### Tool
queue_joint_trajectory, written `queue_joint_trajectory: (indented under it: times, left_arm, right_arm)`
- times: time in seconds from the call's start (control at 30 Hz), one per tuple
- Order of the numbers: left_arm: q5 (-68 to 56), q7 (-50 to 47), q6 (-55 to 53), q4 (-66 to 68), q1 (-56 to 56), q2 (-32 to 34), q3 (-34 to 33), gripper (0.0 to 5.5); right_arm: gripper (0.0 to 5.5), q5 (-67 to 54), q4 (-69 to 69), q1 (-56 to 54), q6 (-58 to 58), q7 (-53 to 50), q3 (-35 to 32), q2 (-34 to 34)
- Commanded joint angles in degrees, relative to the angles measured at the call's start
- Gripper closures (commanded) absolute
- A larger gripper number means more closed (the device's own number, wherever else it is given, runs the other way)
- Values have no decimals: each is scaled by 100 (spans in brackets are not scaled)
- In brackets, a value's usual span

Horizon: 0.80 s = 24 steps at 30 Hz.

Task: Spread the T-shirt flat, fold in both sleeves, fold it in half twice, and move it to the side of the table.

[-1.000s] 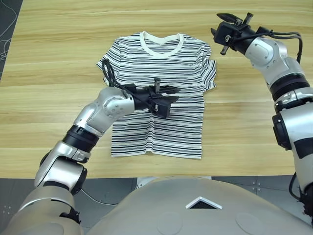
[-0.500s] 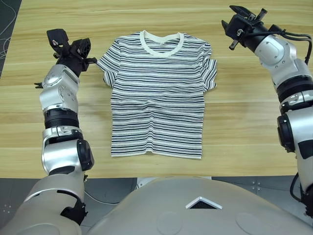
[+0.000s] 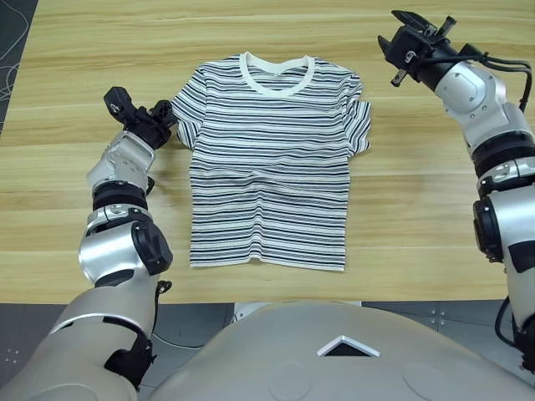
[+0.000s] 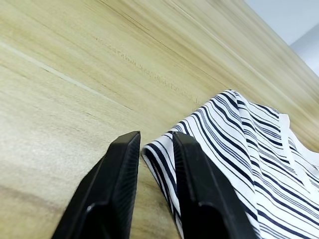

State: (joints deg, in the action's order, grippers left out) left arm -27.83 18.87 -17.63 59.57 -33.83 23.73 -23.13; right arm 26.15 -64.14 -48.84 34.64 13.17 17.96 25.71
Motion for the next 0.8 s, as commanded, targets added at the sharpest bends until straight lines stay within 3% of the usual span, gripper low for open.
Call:
queue_joint_trajectory:
  times: [0.03, 0.43, 0.6, 0.8]
  left_arm:
    - [81, -6, -178, 189, 11, -87, -40, 429]
    - [128, 216, -602, -189, 117, -332, 104, 429]
    - [156, 135, -650, -214, 118, -329, 66, 531]
    - [14, 119, -409, -330, 25, -398, -141, 538]
  right_arm:
    - [364, -83, 66, -7, -28, 101, -53, 51]
    - [364, -54, 24, -27, -86, 116, -33, 26]
    - [359, -50, 13, -32, -94, 108, -27, 6]
    - [359, -56, 2, -24, -99, 110, -27, -15]
